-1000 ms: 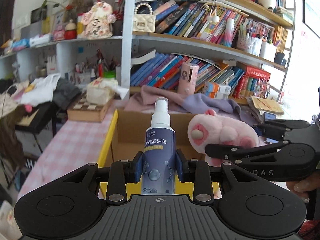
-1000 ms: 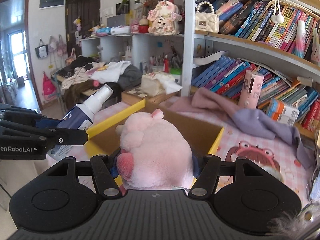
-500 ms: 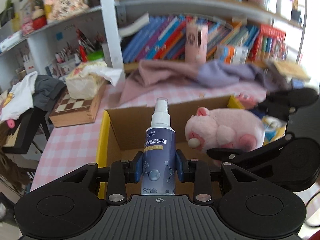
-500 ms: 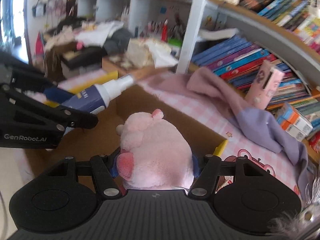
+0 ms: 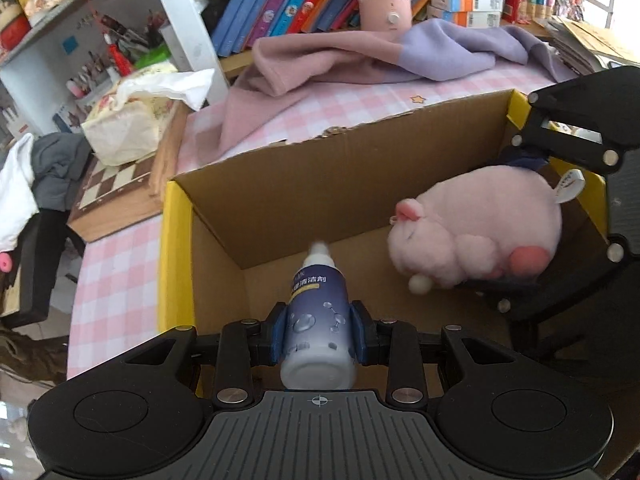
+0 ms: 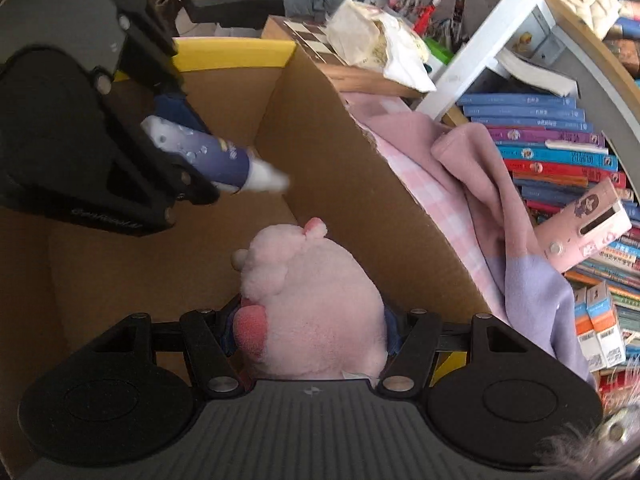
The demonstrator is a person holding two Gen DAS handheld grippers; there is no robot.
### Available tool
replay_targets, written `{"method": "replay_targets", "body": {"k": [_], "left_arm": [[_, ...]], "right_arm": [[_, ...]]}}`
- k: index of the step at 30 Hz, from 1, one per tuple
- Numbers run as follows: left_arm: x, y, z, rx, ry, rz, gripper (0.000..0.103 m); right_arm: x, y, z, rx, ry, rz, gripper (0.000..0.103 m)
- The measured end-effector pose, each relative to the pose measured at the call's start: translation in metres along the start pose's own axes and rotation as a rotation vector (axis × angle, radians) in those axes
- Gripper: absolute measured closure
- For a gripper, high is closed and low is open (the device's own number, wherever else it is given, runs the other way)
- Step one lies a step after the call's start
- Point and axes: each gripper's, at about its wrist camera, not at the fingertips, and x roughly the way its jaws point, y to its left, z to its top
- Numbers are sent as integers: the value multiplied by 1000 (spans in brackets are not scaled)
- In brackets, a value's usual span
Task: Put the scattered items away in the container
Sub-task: 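Lower both items into the box and open both tools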
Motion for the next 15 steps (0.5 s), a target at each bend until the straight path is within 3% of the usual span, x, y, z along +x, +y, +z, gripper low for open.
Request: {"method": "replay_targets", "body": {"k": [4,7,15], "left_arm": [[0,1,0,-17,13,-9,68],[-1,1,-2,-11,17,-26,64],[0,-4,-7,6,27,-21,48]], "right_arm": [[1,1,2,2,17,9,39],[-1,3,2,1,6,4,32],[-7,9,5,9,-32,-31,23]]}}
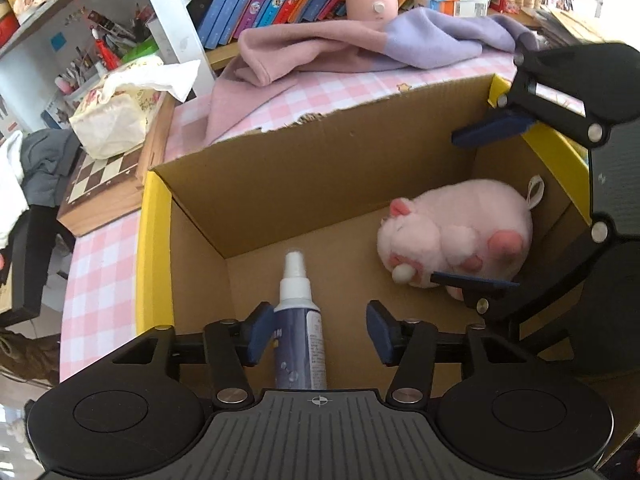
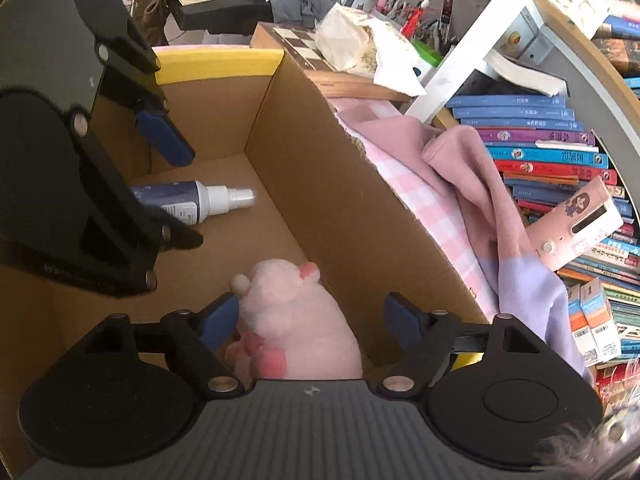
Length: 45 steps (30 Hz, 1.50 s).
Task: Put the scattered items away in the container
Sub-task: 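Lower both items into the box and open both tools, then raise both tools out of the box and pull back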
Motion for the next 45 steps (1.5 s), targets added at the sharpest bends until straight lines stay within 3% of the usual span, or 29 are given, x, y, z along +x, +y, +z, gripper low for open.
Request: {"method": "replay_targets", "body": {"k": [10,16,18,23,34,45], "left_arm": [[-3,9,-9,-27,18,37,47],[-11,7,-10,-20,-21,78,34],[-18,5,-12,-19,-52,114,21],[-46,7,-17,-77,-156,115,11],[-128,-15,-35,-116,-420,140,7],[-194,-39,-83,-201,-550,170,7]], "right_arm": [[-1,15,11,-47,-16,13,22],[-6,14,12,-49,-28,36,8],[-10,15,10,-51,-47,23,7],[-32,15,3,-32,-108,4,4],[-103,8,-9,104,-274,-62,3],[-175,42,-33,161,-390,-150,3]]}}
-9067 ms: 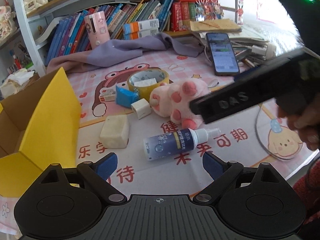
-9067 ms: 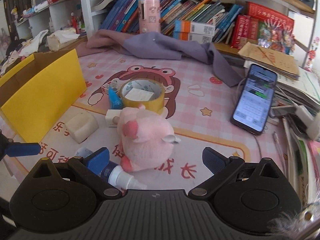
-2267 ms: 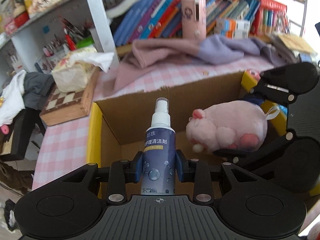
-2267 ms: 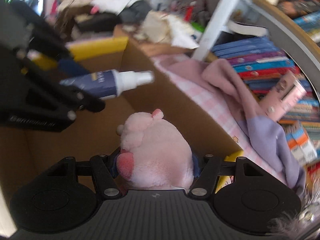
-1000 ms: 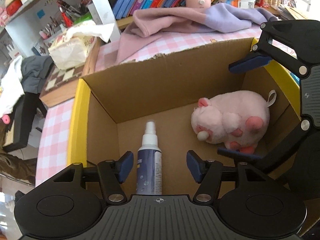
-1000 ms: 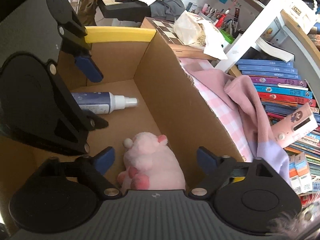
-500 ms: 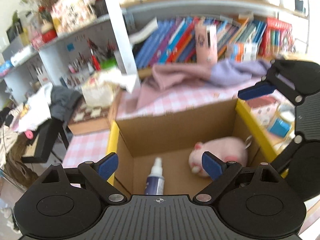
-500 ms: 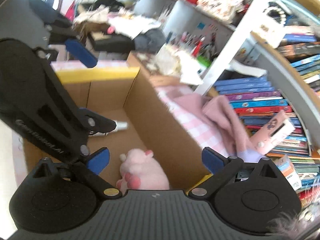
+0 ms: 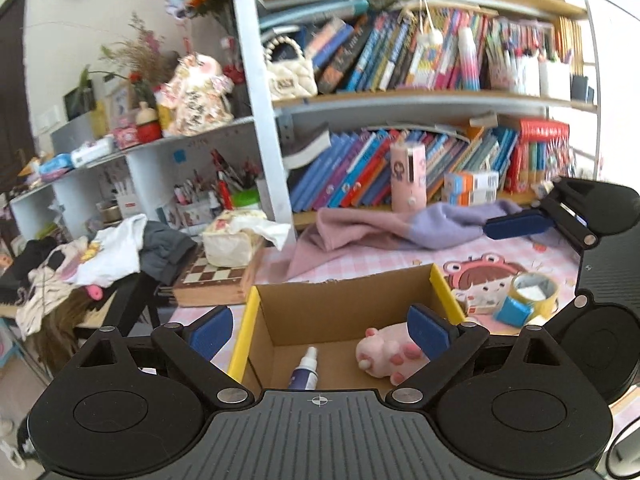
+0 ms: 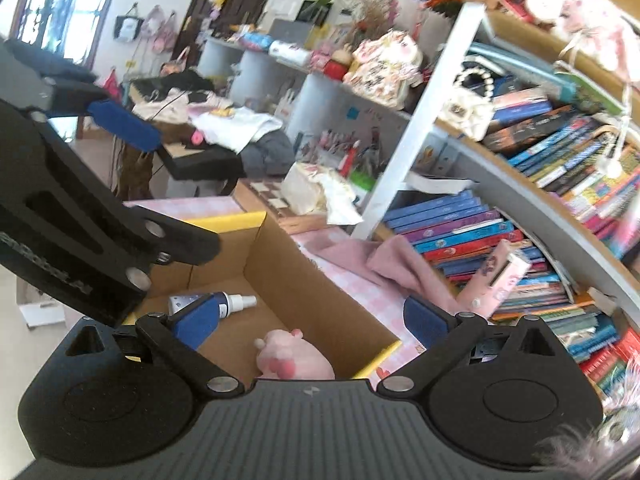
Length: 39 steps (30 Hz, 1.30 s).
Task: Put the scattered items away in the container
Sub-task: 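Raise both tools out of the box and pull back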
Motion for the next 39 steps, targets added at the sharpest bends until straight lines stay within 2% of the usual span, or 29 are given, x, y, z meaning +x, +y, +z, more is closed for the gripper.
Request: {"method": "replay_targets", "body": {"k": [12,20,26,31,36,39], "left_arm": [[-77,-3,-34,-85,-20,31,6],[-105,-15,-60,-56,-28,49,6],[-111,-15,-77,-87,9,40,6],[-111,-22,-89,-108,27,38,6],[-111,-29,-101,-117,46,42,6],[-110,-32,-106,-127,57,53,6]], "right_arm": [[-77,19,-13,116,-56,-48,3],[-112,34,-39,165,-55,-77,2],[-125,46,-63,196,20,-87,1],[-135,49,-81,281,49,-122,1],[-141,55,-95,304,32,-252,1],[-146,52,-103,344,29,-280,1]]}}
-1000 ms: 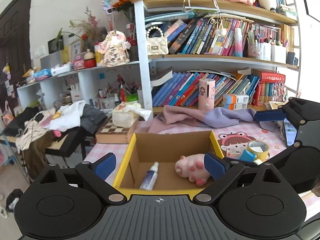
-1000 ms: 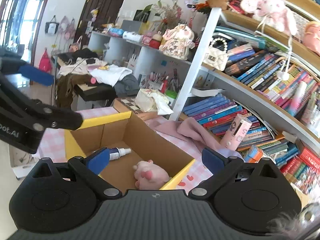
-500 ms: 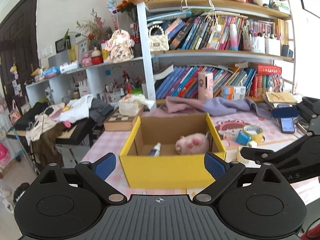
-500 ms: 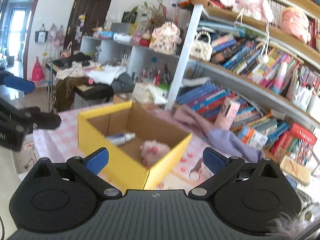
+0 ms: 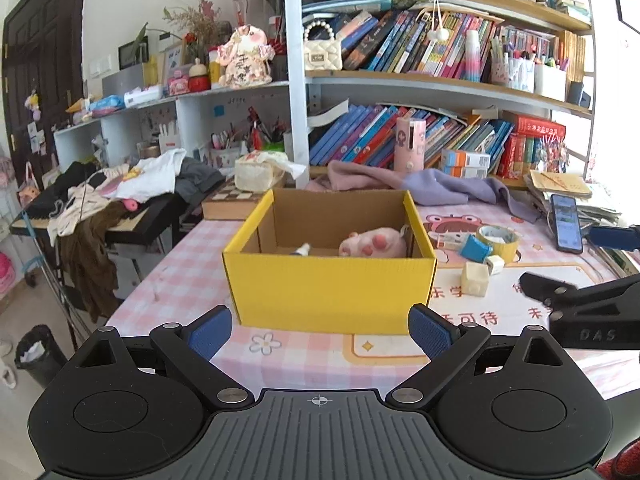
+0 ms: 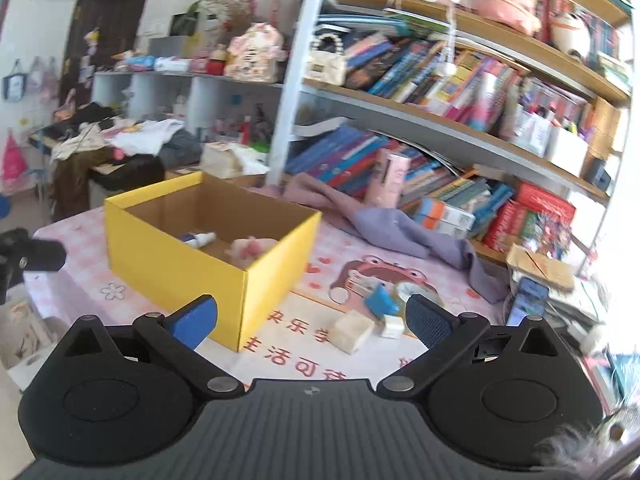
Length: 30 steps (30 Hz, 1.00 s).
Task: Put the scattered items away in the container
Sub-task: 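Raise both tools out of the box and pull back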
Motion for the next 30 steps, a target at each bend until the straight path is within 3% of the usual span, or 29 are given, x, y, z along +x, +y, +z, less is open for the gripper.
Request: {"method": "replay_targets", "body": {"k": [10,19,30], "left_arm": [[0,-14,-22,38,28,21,6],[2,-36,-28,85,48,-42,6],[7,-58,-36,126,98,-88,6]], "right_arm": [[-12,-11,-16,41,21,5,1],[-16,-19,-27,72,84,41,1],[-16,-33,-44,123,162,24,0]]}}
